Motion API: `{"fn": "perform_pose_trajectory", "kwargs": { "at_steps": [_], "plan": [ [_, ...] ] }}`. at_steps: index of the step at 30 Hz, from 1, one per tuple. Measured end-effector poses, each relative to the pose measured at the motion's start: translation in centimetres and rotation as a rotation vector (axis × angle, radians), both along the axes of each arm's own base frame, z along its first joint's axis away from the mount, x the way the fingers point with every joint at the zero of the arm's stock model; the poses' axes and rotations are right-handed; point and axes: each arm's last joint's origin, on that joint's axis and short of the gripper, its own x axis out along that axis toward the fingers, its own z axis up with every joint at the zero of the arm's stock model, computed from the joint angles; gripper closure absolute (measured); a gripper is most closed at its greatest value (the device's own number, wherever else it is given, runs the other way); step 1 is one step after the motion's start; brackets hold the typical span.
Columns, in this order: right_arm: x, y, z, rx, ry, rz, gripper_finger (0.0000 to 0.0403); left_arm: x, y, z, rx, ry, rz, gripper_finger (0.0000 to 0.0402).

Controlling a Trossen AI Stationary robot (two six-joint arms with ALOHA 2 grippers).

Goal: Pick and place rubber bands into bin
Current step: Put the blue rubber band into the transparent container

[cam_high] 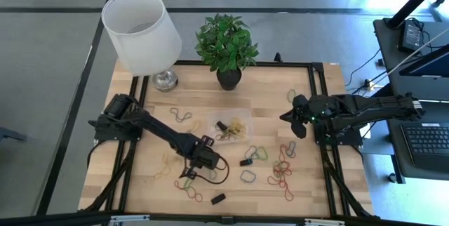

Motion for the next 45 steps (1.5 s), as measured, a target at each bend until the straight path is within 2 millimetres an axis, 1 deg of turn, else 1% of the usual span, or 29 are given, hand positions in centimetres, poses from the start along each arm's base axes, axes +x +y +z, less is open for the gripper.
{"fn": "perform_pose_trajectory", "kwargs": {
  "at_steps": [6, 10, 16, 21, 29, 33, 36, 40, 42, 45],
  "plan": [
    [0.0, 0.0, 0.0, 0.0, 0.0, -0.001, 0.0386, 0.3, -0.1, 1.6, -0.002, 0.002, -0.004, 0.0382],
    [0.0, 0.0, 0.0, -0.001, 0.0, -0.002, 0.0386, 0.3, -0.1, 1.7, 0.005, 0.005, -0.002, 0.0384],
    [0.0, 0.0, 0.0, 0.0, -0.001, -0.003, 0.0386, 0.1, -0.6, 1.7, -0.029, 0.02, -0.025, 0.0383],
    [0.0, 0.0, 0.0, 0.001, -0.001, -0.003, 0.0386, -0.2, -1.0, 1.7, -0.002, 0.015, -0.082, 0.0361],
    [0.0, 0.0, 0.0, 0.002, -0.001, -0.003, 0.0386, -0.4, -0.9, 1.3, 0.003, 0.012, -0.084, 0.0314],
    [0.0, 0.0, 0.0, 0.002, -0.001, -0.003, 0.0386, -0.2, -1.0, 0.8, -0.015, 0.015, -0.089, 0.0305],
    [0.0, 0.0, 0.0, 0.002, -0.001, -0.004, 0.0386, -0.2, -1.2, -0.1, -0.008, 0.043, -0.11, 0.0305],
    [0.1, -0.1, 0.0, -0.01, -0.007, -0.02, 0.0386, -0.1, -1.4, -0.7, 0.003, 0.057, -0.126, 0.0317],
    [0.1, -0.1, -0.3, -0.011, -0.006, -0.023, 0.0386, -0.1, -1.4, -0.8, 0.012, 0.057, -0.136, 0.0334],
    [0.1, -0.1, -1.0, 0.003, 0.008, -0.034, 0.0386, -0.2, -1.5, -0.4, 0.006, 0.045, -0.113, 0.0371]
  ]
}}
